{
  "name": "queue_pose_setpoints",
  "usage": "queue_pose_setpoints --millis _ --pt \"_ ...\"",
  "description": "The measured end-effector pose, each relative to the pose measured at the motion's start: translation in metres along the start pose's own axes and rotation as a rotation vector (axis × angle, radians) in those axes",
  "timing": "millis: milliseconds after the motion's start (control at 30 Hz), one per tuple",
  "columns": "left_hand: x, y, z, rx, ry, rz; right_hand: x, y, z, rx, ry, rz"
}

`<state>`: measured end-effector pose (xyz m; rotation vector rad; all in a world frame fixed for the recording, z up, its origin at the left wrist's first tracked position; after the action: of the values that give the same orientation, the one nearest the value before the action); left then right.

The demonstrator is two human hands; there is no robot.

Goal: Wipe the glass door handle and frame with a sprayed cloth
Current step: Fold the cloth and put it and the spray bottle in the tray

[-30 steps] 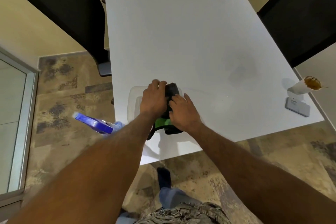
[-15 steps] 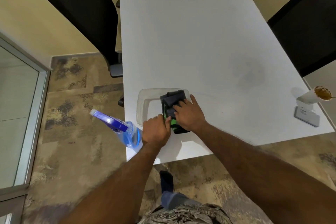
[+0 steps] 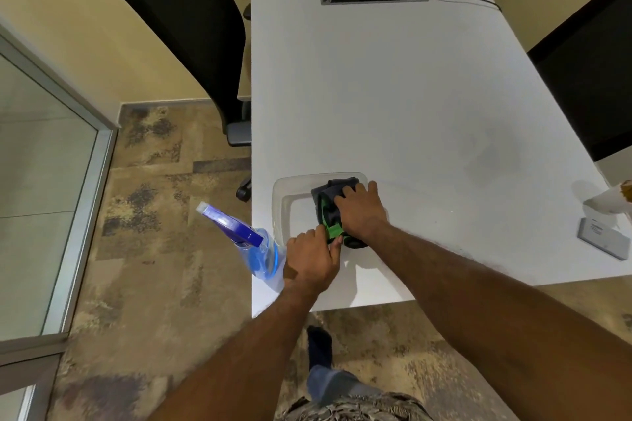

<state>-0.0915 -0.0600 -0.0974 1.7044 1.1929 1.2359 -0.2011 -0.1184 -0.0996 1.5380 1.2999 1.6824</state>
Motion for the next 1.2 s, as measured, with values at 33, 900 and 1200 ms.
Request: queue_pose_setpoints --millis 33,900,1200 --pt "-0.001 0.002 0.0 0.015 -0.004 -0.002 -0.001 0.001 0.0 -0.003 -0.005 0.001" --pt "0.068 0.032 0.198 1.188 0.498 0.024 0.077 0.058 0.141 -1.19 0.18 -0.509" --pt "0.057 0.04 0.151 1.282 0.463 0.415 0.078 0.066 0.159 -1.379 -0.004 -0.547"
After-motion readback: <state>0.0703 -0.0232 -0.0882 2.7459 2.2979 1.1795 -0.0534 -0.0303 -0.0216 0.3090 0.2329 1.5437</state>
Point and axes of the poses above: each hand's wrist, its own x-axis away from the middle knuckle, its own y-axis out of the back of the hand, z = x × y, the point moved 9 cm from there along -x, towards the middle knuckle, and after that the axes turned 10 degrees about y, right-handed, at the moved point
